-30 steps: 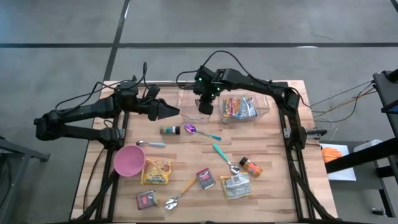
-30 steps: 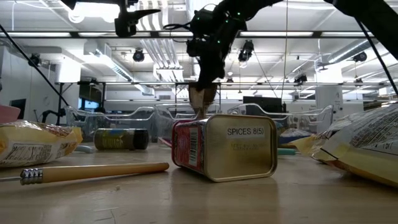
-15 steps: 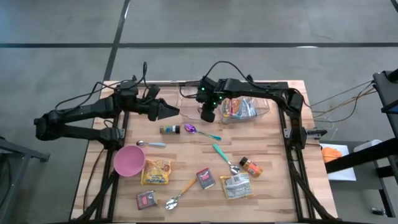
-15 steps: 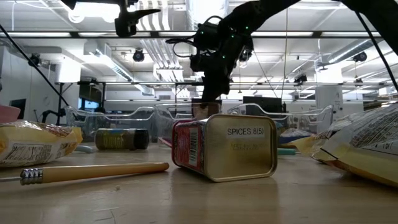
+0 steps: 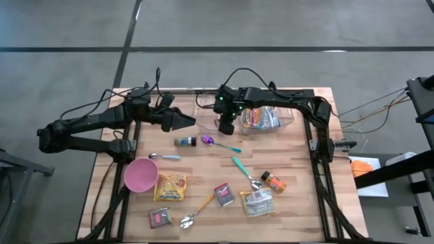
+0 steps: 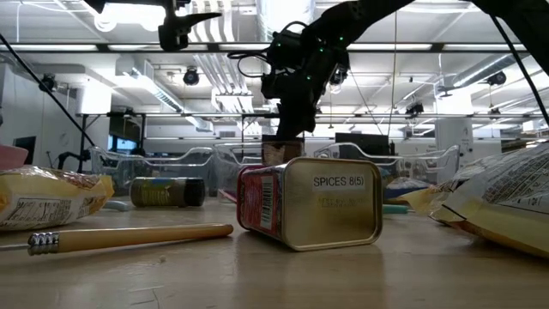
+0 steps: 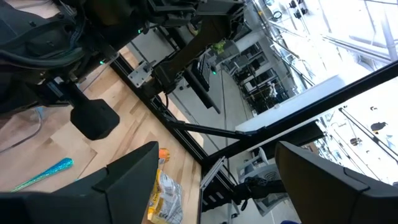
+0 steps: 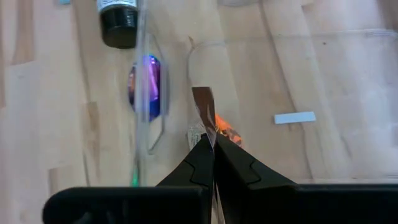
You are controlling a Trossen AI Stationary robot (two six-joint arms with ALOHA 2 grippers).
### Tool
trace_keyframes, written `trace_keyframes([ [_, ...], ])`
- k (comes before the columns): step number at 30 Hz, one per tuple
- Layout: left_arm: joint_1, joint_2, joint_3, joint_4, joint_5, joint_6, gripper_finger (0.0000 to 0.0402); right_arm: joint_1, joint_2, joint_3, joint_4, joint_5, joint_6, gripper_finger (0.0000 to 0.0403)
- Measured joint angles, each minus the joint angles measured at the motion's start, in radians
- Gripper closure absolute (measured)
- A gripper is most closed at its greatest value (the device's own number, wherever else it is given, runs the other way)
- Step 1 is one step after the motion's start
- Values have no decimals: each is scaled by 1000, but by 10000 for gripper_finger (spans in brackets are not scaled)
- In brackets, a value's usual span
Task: Pick & Place Food Item
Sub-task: Put the orange seasoning pack into the middle transparent bin
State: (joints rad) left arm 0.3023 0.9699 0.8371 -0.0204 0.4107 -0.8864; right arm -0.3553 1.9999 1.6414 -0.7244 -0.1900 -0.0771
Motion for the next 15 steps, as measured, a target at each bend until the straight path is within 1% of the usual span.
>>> trace_keyframes([
  [8, 0, 0, 0, 0, 0, 0, 74, 0, 0, -14, 0, -24, 2, 394],
  [11, 0, 0, 0, 0, 0, 0, 74, -1, 0, -15, -1, -70, 1, 391],
  [13, 0, 0, 0, 0, 0, 0, 74, 0, 0, -15, -1, -73, 3, 377],
  [15, 0, 0, 0, 0, 0, 0, 74, 0, -1, -15, -2, -73, 4, 354],
])
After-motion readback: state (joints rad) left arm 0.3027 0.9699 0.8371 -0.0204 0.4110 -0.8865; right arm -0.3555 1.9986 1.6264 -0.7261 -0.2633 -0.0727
